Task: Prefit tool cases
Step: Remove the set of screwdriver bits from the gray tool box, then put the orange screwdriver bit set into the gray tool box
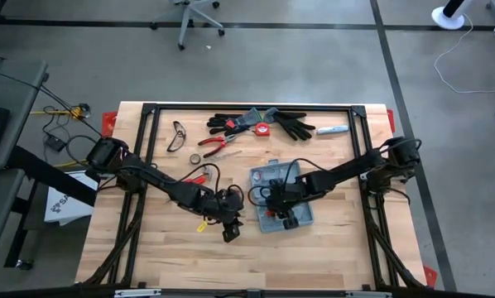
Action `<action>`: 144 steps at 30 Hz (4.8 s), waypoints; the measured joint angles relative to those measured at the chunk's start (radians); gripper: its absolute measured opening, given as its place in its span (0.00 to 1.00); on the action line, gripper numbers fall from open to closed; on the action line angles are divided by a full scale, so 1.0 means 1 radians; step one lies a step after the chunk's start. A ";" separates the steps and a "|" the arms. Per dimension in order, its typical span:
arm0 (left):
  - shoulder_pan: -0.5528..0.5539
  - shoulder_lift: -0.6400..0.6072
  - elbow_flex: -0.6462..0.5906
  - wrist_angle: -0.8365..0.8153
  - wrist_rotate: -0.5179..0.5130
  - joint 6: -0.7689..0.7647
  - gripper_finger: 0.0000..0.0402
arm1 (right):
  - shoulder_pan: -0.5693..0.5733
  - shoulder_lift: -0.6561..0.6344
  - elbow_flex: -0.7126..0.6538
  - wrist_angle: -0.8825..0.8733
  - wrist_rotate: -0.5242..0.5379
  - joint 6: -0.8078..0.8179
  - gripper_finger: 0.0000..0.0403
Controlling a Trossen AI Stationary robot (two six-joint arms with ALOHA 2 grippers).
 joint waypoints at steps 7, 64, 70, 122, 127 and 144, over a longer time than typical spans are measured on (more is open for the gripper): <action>0.000 0.000 0.000 -0.007 0.000 -0.001 0.39 | 0.000 0.072 0.003 0.023 -0.016 -0.012 0.33; -0.070 0.000 0.000 -0.164 -0.105 -0.155 0.39 | -0.056 0.252 0.284 -0.089 0.271 0.204 0.06; -0.111 0.000 0.000 -0.168 -0.157 -0.220 0.39 | -0.175 0.304 0.354 -0.191 0.299 0.141 0.06; -0.165 0.001 0.000 -0.238 -0.233 -0.257 0.39 | -0.354 0.202 0.354 -0.273 -0.205 0.089 0.41; -0.165 0.001 0.000 -0.239 -0.234 -0.262 0.39 | -0.354 0.227 0.354 -0.275 -0.208 0.072 0.41; -0.164 0.001 0.000 -0.238 -0.232 -0.282 0.39 | -0.307 0.329 0.358 -0.278 -0.196 0.067 0.41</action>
